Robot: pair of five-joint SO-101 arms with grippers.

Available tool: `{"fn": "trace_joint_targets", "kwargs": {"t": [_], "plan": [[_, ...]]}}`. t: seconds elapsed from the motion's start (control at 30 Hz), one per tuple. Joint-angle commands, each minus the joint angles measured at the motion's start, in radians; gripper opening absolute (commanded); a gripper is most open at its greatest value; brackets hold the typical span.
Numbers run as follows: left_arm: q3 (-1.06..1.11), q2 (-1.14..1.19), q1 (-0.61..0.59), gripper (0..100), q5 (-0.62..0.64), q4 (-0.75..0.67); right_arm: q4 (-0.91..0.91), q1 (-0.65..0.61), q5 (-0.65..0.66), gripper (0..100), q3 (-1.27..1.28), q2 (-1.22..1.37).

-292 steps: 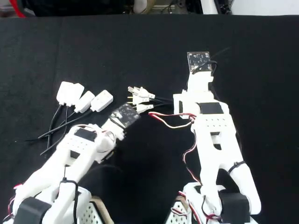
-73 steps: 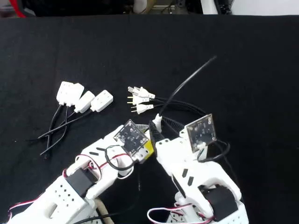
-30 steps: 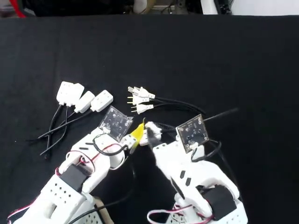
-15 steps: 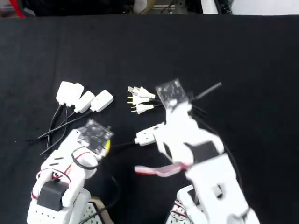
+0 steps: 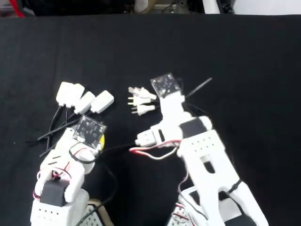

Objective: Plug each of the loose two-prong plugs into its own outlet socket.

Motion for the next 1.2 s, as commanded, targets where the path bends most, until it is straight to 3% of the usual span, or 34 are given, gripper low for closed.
{"fn": "trace_joint_targets", "kwargs": {"t": [0.0, 0.43, 0.6, 1.17], "plan": [[0.004, -0.006, 0.021, 13, 0.002, -0.017, -0.052, -0.029, -0.025, 1.2, 0.013, -0.013], [0.005, -0.006, 0.022, 13, 0.002, -0.015, -0.166, -0.058, -0.055, 1.2, 0.093, -0.013], [0.007, -0.006, 0.022, 13, 0.002, -0.015, -0.21, 0.005, -0.051, 1.2, 0.097, -0.01], [0.018, -0.006, 0.024, 13, 0.002, -0.02, -0.239, -0.02, -0.057, 1.2, 0.133, -0.007]]}}
